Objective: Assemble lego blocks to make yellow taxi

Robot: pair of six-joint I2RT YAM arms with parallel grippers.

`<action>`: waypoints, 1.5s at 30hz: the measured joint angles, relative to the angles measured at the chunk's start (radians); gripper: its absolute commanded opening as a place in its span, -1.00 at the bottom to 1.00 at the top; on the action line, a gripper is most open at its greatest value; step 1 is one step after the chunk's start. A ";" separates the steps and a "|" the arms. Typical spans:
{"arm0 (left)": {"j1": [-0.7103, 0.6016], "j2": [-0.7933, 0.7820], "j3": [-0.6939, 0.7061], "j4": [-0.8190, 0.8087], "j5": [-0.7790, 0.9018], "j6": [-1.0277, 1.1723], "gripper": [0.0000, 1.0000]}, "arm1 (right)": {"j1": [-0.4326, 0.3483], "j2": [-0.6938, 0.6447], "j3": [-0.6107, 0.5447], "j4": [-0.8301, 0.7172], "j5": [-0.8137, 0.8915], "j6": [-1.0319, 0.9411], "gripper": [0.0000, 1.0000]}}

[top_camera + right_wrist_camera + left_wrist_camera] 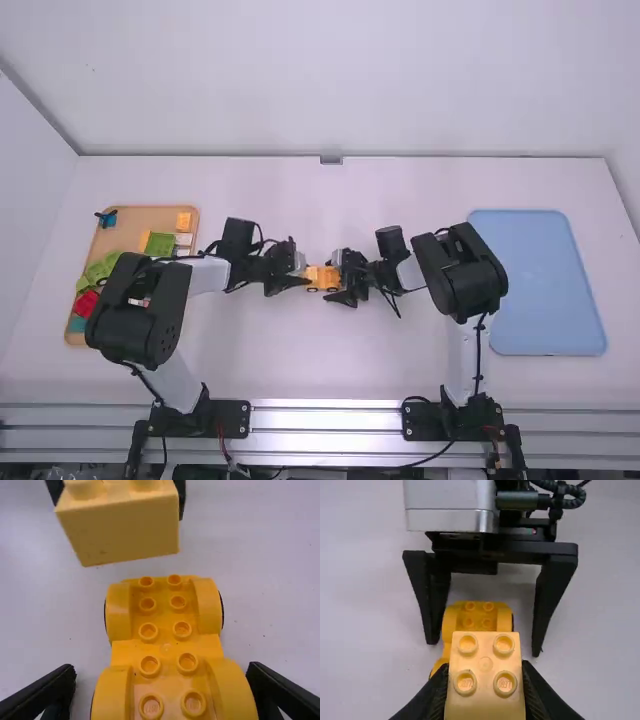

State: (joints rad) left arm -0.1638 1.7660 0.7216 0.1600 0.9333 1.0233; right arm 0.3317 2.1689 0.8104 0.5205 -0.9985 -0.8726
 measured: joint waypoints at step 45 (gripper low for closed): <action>-0.024 0.082 0.000 0.045 -0.002 -0.031 -0.96 | 0.023 -0.006 0.041 -0.126 -0.016 -0.096 0.15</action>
State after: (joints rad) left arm -0.1875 1.8477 0.7216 0.2050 0.9310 0.9920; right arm 0.3542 2.1632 0.8513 0.3943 -1.0142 -0.9684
